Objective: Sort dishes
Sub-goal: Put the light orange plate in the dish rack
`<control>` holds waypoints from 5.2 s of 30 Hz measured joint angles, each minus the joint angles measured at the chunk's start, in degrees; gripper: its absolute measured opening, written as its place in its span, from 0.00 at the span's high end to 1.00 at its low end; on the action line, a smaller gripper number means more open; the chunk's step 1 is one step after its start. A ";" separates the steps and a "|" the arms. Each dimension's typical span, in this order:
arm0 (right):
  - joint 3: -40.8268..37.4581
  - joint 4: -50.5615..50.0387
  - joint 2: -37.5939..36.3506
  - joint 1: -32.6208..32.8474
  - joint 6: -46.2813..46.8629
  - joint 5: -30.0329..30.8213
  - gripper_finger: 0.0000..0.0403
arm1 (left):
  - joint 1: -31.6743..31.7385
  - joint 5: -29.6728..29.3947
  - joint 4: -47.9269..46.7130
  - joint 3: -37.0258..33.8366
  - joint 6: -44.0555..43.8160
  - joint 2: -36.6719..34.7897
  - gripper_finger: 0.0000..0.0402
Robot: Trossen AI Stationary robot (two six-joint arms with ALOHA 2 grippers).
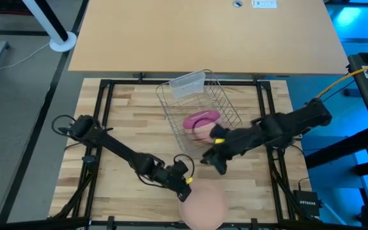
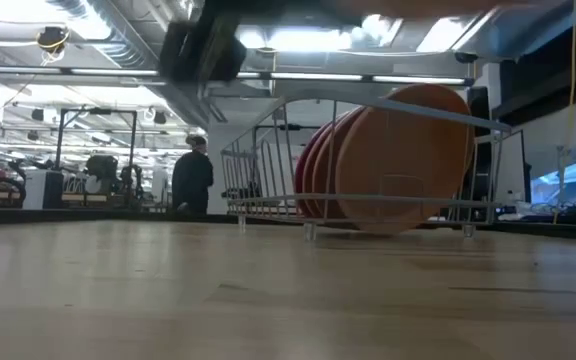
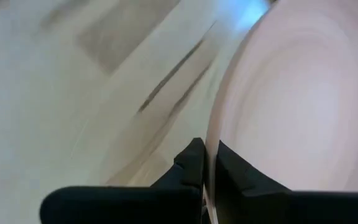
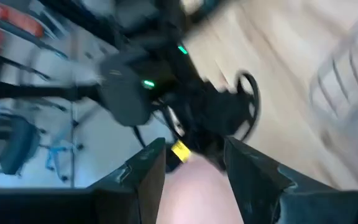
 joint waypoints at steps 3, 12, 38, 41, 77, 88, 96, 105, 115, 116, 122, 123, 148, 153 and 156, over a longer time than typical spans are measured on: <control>6.13 0.12 -0.55 0.00 -3.65 3.17 0.58 | 1.04 -2.05 -1.06 0.02 3.28 -5.01 0.99; 19.76 0.15 -0.54 -0.03 -14.88 11.17 0.58 | 6.69 -16.72 -9.33 0.11 13.58 -19.26 1.00; 20.38 -18.37 -2.50 -11.54 -32.02 33.09 0.58 | 34.91 -21.94 -12.76 0.11 25.10 -21.36 1.00; 20.38 -19.50 -2.74 -18.56 -38.11 26.54 0.58 | 37.62 -23.26 -9.88 0.11 26.47 -21.36 1.00; 4.70 -24.59 9.71 -57.37 -59.15 -13.97 0.58 | 32.90 -45.47 -4.74 0.07 51.36 -15.31 1.00; 3.02 -26.04 12.18 -57.46 -59.09 -13.28 0.58 | 31.41 -44.57 -8.10 0.11 52.80 -15.47 1.00; 3.03 -26.99 12.08 -57.33 -58.90 -13.91 0.58 | 31.41 -43.75 -11.81 0.14 52.23 -15.48 1.00; 10.24 -37.31 11.74 -57.48 -58.87 -5.88 0.58 | 34.08 -43.57 -18.56 0.07 51.78 -15.46 1.00; 11.98 -32.42 11.66 -54.25 -57.74 -20.55 0.58 | 35.45 -43.70 -15.86 0.07 50.35 -15.46 1.00; 11.12 -30.92 11.66 -53.51 -58.28 -20.57 0.58 | 35.51 -43.72 -15.22 0.07 50.31 -15.46 1.00; 5.07 -24.22 11.70 -52.51 -60.40 -19.41 0.58 | 35.30 -43.70 -12.61 0.07 51.85 -15.46 1.00; 3.98 -23.61 11.70 -52.60 -60.40 -19.38 0.58 | 35.21 -43.70 -12.58 0.07 51.91 -15.46 1.00; -8.39 -25.17 11.53 -52.50 -59.92 -15.16 0.58 | 34.83 -43.53 -13.97 0.08 51.91 -11.04 1.00; -8.39 -22.47 11.47 -52.50 -60.24 -18.76 0.58 | 35.50 -43.49 -13.70 0.09 50.28 -10.33 1.00; -8.39 -17.05 11.46 -52.50 -60.38 -18.99 0.58 | 35.61 -43.53 -13.65 0.09 50.28 -10.33 1.00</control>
